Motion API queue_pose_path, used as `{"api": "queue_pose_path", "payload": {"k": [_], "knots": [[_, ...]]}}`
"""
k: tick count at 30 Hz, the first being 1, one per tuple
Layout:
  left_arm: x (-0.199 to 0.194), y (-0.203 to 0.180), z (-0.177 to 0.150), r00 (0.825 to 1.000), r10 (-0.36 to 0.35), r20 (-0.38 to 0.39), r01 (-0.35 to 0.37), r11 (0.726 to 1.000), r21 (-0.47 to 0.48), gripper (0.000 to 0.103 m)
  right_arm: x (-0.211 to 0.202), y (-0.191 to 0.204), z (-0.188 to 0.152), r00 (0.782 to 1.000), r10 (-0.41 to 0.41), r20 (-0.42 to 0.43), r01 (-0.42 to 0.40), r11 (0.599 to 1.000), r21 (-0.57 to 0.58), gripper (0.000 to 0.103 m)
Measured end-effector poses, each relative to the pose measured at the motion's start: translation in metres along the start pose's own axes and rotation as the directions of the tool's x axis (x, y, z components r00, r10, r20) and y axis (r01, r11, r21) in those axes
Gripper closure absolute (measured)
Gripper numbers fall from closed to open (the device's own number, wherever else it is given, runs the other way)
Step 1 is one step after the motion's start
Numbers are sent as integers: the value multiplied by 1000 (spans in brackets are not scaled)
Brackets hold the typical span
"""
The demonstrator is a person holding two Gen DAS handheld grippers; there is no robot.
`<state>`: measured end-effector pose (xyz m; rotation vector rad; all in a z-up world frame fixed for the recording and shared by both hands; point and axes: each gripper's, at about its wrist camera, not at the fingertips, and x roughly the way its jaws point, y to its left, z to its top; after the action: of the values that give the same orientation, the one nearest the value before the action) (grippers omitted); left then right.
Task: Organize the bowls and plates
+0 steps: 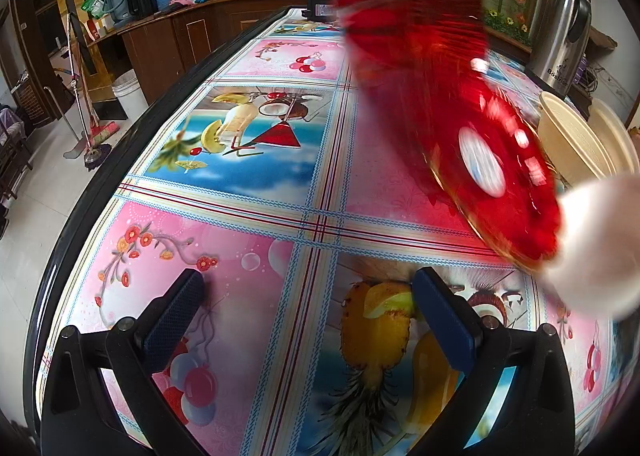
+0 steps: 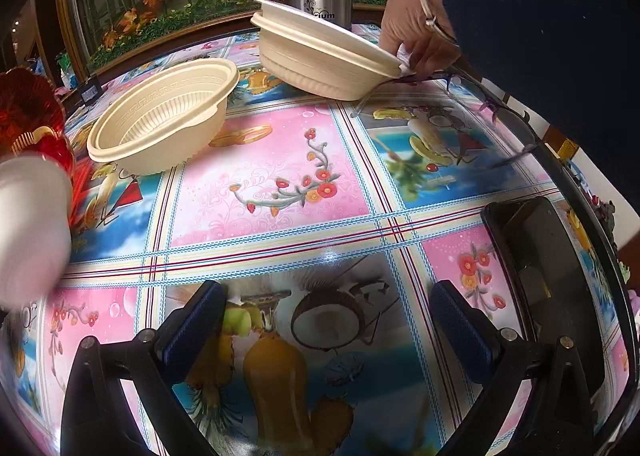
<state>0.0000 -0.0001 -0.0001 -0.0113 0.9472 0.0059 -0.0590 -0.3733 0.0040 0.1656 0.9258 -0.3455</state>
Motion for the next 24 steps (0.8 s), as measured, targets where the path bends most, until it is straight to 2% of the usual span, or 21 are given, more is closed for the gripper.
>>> {"api": "queue_pose_path", "payload": {"k": [24], "knots": [[-2, 3, -1, 1000, 0, -1, 0, 1000, 1, 0, 2, 0, 2, 1000, 0, 0, 0, 1000, 0, 0]]}}
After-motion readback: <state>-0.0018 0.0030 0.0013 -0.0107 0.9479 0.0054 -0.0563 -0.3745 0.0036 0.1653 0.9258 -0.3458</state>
